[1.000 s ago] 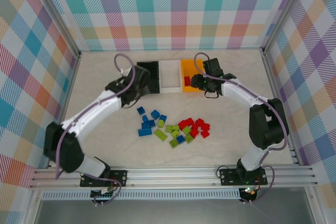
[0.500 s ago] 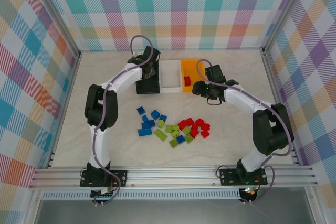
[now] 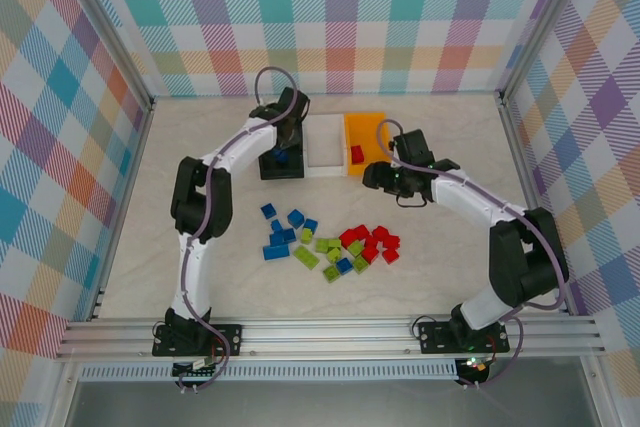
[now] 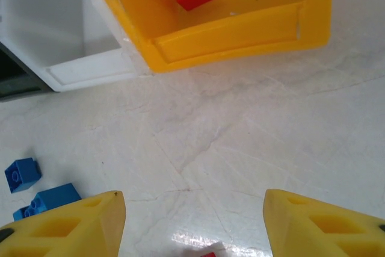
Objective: Sort the legos into containers by color
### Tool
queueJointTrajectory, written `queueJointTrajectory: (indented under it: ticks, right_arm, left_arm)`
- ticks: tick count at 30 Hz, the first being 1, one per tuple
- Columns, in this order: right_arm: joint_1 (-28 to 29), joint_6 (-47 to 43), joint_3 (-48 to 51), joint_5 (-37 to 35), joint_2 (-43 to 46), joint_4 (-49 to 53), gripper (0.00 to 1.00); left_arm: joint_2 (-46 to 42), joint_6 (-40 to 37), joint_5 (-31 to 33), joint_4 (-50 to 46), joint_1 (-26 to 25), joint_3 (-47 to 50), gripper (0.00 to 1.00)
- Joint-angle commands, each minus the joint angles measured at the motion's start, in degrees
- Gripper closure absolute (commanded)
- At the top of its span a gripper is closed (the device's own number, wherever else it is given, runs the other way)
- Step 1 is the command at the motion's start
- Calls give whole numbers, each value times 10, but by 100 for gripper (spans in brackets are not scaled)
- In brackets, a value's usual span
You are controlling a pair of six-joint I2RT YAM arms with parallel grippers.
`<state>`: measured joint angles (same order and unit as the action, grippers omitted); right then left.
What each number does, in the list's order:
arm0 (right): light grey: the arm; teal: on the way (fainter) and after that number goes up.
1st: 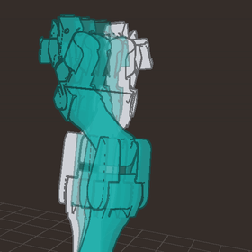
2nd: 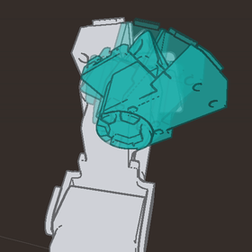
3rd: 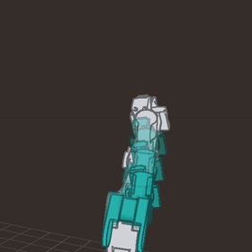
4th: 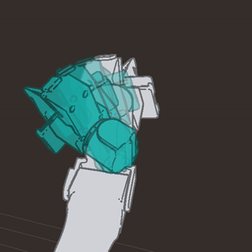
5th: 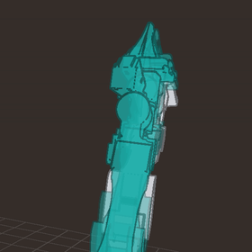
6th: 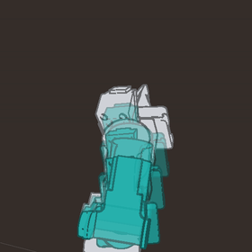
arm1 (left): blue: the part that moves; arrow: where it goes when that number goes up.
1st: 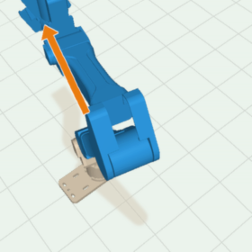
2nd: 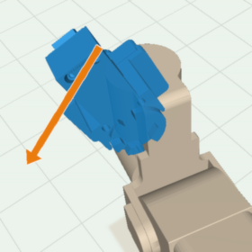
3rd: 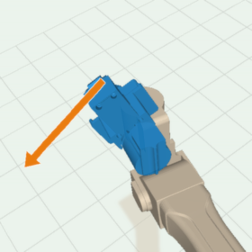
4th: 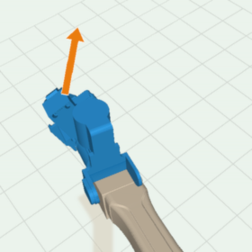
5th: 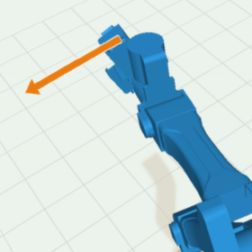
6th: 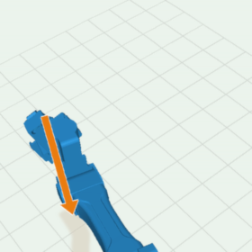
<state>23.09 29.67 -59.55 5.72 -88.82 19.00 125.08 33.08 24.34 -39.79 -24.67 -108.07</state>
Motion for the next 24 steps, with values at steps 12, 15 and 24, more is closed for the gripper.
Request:
queueJointTrajectory:
  ticks: [12, 15, 24]
  right_arm:
    - [131, -48, 53, -35, 46, 109, 39]
    - [163, -35, 84, -69, 76, 133, 37]
    - [194, -8, 175, -72, 134, 143, 40]
  left_arm:
    - [-368, 20, -66, 148, -118, 367, 0]
    - [-441, 33, -60, 157, -149, 464, 0]
    - [-590, 87, -78, 161, -167, 641, 0]
